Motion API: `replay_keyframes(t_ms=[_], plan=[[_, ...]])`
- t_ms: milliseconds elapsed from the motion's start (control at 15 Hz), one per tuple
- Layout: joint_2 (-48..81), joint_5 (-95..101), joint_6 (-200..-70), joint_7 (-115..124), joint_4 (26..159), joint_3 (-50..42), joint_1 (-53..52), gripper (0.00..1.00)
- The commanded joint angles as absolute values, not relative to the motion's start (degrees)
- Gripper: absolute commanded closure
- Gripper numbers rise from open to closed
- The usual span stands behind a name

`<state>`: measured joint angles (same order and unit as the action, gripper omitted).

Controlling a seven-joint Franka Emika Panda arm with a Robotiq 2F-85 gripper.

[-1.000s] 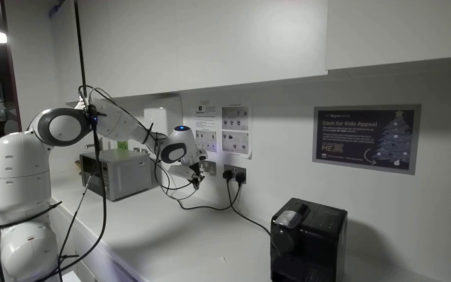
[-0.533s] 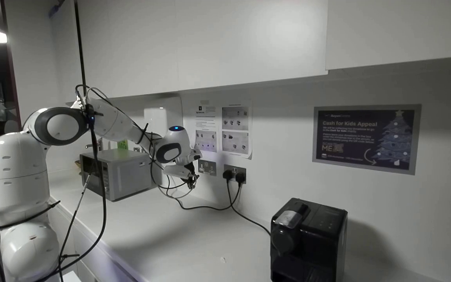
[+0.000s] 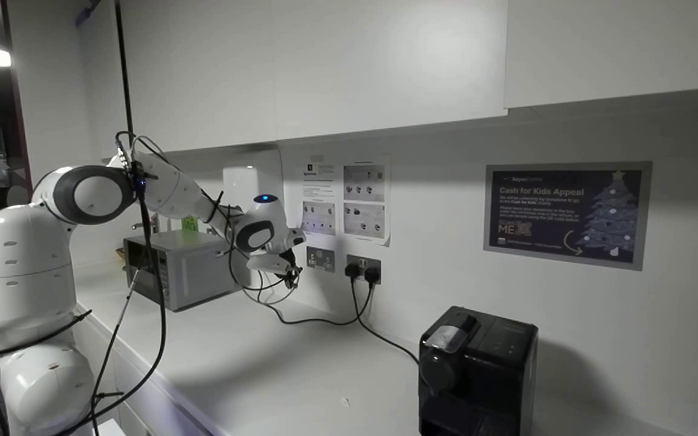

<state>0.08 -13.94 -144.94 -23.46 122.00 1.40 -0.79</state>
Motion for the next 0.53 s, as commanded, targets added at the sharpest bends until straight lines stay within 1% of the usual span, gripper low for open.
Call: replay_keyframes(t_ms=[0,67,467], plan=[[-2.88,-15.49,-145.59,-26.22,123.95,1.11,-0.73,1.00],[-0.07,-13.85,-145.01,-23.23,121.92,1.32,-0.98,0.99],[-0.68,-14.01,-145.05,-23.43,121.94,1.18,-1.03,0.99]])
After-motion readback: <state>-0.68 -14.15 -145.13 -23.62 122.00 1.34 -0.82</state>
